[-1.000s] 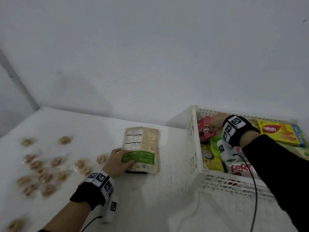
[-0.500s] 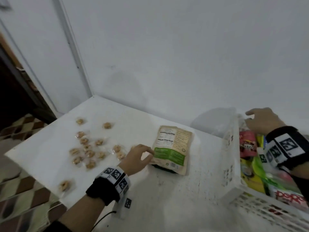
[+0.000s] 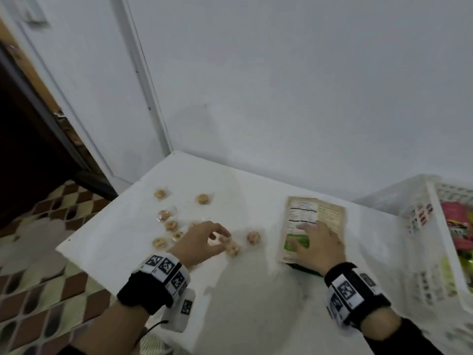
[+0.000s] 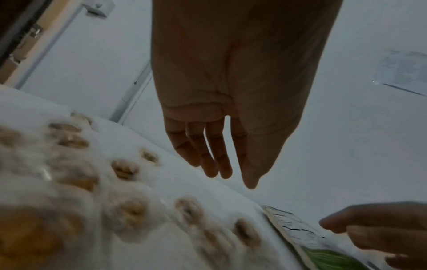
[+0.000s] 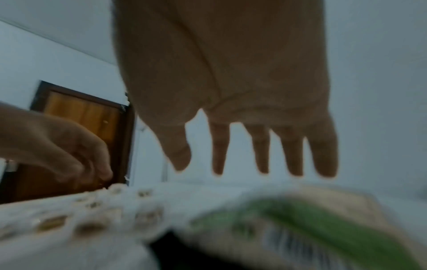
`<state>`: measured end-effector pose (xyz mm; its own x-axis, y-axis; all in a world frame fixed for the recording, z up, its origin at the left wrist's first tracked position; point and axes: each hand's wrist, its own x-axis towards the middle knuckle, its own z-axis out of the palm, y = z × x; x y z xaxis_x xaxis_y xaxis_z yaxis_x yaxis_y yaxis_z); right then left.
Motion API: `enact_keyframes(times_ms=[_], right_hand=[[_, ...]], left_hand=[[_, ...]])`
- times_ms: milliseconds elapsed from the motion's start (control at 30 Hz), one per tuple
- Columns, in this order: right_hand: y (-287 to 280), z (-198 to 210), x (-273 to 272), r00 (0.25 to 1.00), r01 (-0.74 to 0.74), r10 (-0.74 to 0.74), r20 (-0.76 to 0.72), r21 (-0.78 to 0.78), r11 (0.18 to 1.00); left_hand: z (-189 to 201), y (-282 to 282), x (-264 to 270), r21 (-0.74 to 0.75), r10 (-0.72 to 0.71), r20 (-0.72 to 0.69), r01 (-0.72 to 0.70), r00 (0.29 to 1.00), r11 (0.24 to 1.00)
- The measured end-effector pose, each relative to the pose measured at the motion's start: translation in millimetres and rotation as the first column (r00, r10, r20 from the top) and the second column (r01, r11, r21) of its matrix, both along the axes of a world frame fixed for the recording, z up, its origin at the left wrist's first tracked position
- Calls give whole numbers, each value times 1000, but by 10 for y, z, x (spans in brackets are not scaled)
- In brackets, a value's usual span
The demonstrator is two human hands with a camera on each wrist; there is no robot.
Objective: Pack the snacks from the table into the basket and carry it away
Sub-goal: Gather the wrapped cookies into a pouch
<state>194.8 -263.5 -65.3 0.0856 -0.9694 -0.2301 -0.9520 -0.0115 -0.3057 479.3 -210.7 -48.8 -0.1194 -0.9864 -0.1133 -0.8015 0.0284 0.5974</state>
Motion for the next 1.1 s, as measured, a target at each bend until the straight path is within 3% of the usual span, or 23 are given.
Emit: enact_keyframes(times_ms=[67, 167, 267, 333, 467, 567, 667, 767, 900, 1000, 1100], right_hand=[[-59, -136, 58, 990, 138, -138, -17, -2, 990], [-94, -262, 155, 974, 224, -222, -37, 40, 974], [-135, -324, 251, 963, 265, -264, -56, 13, 964], [-141, -337, 264, 962, 268, -268, -60, 6, 963], [-75, -349, 144, 986, 148, -142, -89, 54, 988], [13, -256, 20, 986, 4, 31, -162, 211, 977], [124, -171, -50, 986, 63, -14, -165, 295, 953], [201, -219, -79, 989, 93, -64, -135, 220, 971], [305, -140, -167, 992, 126, -127, 17, 32, 991], [377, -62, -254, 977, -1, 36, 210, -168, 986], [406, -7, -302, 889, -112, 202, 411, -234, 966]], left_hand=[[71, 57, 254, 139, -72, 159, 50, 985, 989], [120, 175, 608, 388, -170, 378, 11, 910, 922], [1, 305, 824, 543, -334, 511, 4, 792, 840], [-122, 373, 925, 552, -375, 525, 30, 764, 833], [-272, 357, 1083, 409, -300, 405, 122, 864, 904], [-303, 188, 1088, 345, -241, 310, 127, 920, 930], [-302, -8, 1027, 280, -230, 295, 146, 928, 949], [-197, -184, 854, 209, -236, 270, 182, 934, 961], [28, -389, 377, 18, -262, -10, 262, 965, 965], [184, -509, 11, -213, -222, -203, 178, 954, 961], [339, -574, -251, -269, -334, -299, 256, 894, 928]])
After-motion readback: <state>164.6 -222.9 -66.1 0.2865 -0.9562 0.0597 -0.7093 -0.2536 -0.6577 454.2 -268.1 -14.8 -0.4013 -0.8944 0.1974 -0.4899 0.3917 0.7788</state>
